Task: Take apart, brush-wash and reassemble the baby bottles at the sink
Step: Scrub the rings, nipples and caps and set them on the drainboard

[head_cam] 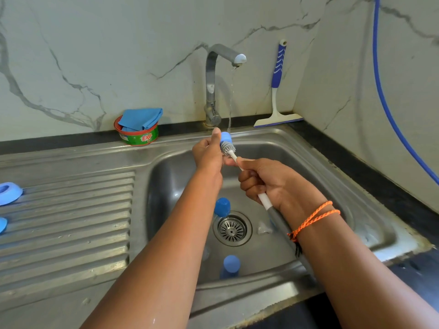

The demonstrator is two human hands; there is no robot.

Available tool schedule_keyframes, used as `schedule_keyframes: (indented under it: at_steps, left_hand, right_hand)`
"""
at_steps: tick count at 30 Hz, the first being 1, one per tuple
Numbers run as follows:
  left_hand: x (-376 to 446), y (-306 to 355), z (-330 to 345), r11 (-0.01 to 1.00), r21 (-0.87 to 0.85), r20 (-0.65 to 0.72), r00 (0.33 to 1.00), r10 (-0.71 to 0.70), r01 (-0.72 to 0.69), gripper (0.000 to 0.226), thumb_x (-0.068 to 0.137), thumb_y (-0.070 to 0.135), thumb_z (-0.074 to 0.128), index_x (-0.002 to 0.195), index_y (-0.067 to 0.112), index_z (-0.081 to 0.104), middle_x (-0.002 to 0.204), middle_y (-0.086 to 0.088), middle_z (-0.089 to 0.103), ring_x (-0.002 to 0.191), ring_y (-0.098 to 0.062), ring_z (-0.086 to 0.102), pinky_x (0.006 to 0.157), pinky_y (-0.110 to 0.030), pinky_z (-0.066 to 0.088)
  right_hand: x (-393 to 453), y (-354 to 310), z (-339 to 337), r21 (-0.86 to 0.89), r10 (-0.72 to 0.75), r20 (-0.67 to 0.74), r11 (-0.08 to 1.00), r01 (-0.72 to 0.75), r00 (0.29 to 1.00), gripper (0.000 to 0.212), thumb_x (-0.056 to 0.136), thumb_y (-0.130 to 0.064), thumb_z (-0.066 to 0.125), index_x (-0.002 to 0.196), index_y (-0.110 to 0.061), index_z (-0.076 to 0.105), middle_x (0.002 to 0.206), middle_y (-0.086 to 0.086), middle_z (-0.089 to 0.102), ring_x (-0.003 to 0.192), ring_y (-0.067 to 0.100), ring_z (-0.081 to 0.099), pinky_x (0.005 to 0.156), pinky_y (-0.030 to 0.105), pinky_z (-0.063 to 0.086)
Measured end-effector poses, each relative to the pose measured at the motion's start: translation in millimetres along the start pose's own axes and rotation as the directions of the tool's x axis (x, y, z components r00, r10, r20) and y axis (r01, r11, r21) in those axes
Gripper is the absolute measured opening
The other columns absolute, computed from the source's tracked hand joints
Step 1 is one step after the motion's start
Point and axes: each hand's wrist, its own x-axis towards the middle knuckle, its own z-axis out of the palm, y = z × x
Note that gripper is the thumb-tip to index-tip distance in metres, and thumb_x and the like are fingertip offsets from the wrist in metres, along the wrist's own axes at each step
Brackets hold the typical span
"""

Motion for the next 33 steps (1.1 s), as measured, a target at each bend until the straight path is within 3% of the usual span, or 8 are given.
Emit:
schedule_keyframes:
  at_steps: [2,5,7,9,14,20,25,33]
  left_hand:
    - [0.0,0.0,-1.5,0.999,0.033,-0.003,1.000,0.010,-0.010,0.032,0.102,0.041,0.064,0.091,0.010,0.064,0.084,-0.011,0.069,0.073,-0.020,0.070,0.072,-0.037,0.065]
    - [5.1,-0.5,-7.9,0.987,0.131,-0.041,0.994,0.101,-0.095,0.035,0.101,0.043,0.065,0.082,0.013,0.066,0.080,-0.008,0.069,0.077,-0.018,0.068,0.081,-0.041,0.063]
    - [9.3,-1.0,-12.1,0.967,0.213,-0.043,0.987,0.154,-0.141,0.038,0.099,0.044,0.068,0.077,0.013,0.067,0.077,-0.007,0.068,0.073,-0.018,0.064,0.078,-0.044,0.061]
    - [11.1,-2.3,-15.3,0.962,0.229,-0.018,0.987,0.158,-0.150,0.039,0.098,0.044,0.069,0.079,0.011,0.069,0.076,-0.009,0.066,0.069,-0.018,0.058,0.069,-0.040,0.055]
    - [15.5,-3.1,-18.2,0.987,0.126,-0.003,0.994,0.105,-0.104,0.023,0.094,0.033,0.077,0.104,0.016,0.065,0.094,-0.006,0.074,0.075,-0.016,0.071,0.079,-0.033,0.062]
    - [10.4,-3.9,-15.1,1.000,-0.009,0.090,0.996,0.009,-0.008,0.043,0.081,0.015,0.089,0.117,0.008,0.066,0.110,-0.015,0.077,0.100,-0.028,0.077,0.083,-0.028,0.063]
    - [3.0,-8.6,-6.9,0.978,-0.159,0.233,0.967,-0.100,0.139,0.037,0.094,0.011,0.075,0.129,0.004,0.066,0.103,-0.010,0.075,0.100,-0.025,0.071,0.108,-0.038,0.053]
    - [-1.4,-10.7,1.6,0.944,-0.171,0.308,0.925,-0.222,0.284,0.029,0.107,0.022,0.057,0.123,-0.001,0.062,0.116,-0.022,0.072,0.111,-0.031,0.070,0.109,-0.047,0.052]
  right_hand:
    - [1.7,4.8,3.1,-0.351,-0.245,-0.157,0.919,0.178,0.957,0.022,0.106,-0.020,0.060,0.107,-0.010,0.079,0.056,0.000,0.042,0.044,0.010,0.031,0.038,0.019,0.024]
    - [1.7,10.9,4.0,-0.853,-0.553,-0.149,0.492,0.177,0.820,0.020,0.103,-0.032,0.063,0.106,-0.021,0.079,0.080,0.003,0.064,0.067,0.023,0.058,0.058,0.031,0.047]
    - [-4.2,12.5,6.8,-0.960,-0.616,-0.144,0.277,0.041,0.774,0.023,0.103,-0.037,0.060,0.117,-0.026,0.073,0.098,0.005,0.062,0.083,0.030,0.061,0.072,0.038,0.050]
    - [-8.4,11.0,8.5,-0.979,-0.646,-0.146,0.205,-0.013,0.749,0.027,0.104,-0.040,0.058,0.123,-0.025,0.070,0.102,0.005,0.058,0.085,0.031,0.057,0.074,0.039,0.047]
    - [-9.3,5.3,-11.0,-0.949,-0.623,-0.200,0.315,0.008,0.757,0.027,0.100,-0.043,0.061,0.119,-0.030,0.076,0.101,0.006,0.066,0.087,0.033,0.064,0.074,0.038,0.050]
    - [-5.7,4.3,-18.9,-0.924,-0.697,-0.240,0.378,0.061,0.676,0.031,0.101,-0.043,0.059,0.126,-0.034,0.074,0.105,0.010,0.069,0.095,0.039,0.064,0.082,0.044,0.056]
    - [-4.6,2.5,-25.2,-0.919,-0.677,-0.248,0.390,0.052,0.693,0.030,0.102,-0.041,0.061,0.128,-0.036,0.075,0.108,0.008,0.072,0.096,0.037,0.066,0.079,0.041,0.053]
    - [-3.9,2.4,-24.1,-0.941,-0.698,-0.246,0.339,0.009,0.673,0.028,0.105,-0.034,0.060,0.128,-0.030,0.074,0.114,0.011,0.071,0.099,0.038,0.067,0.085,0.046,0.057]
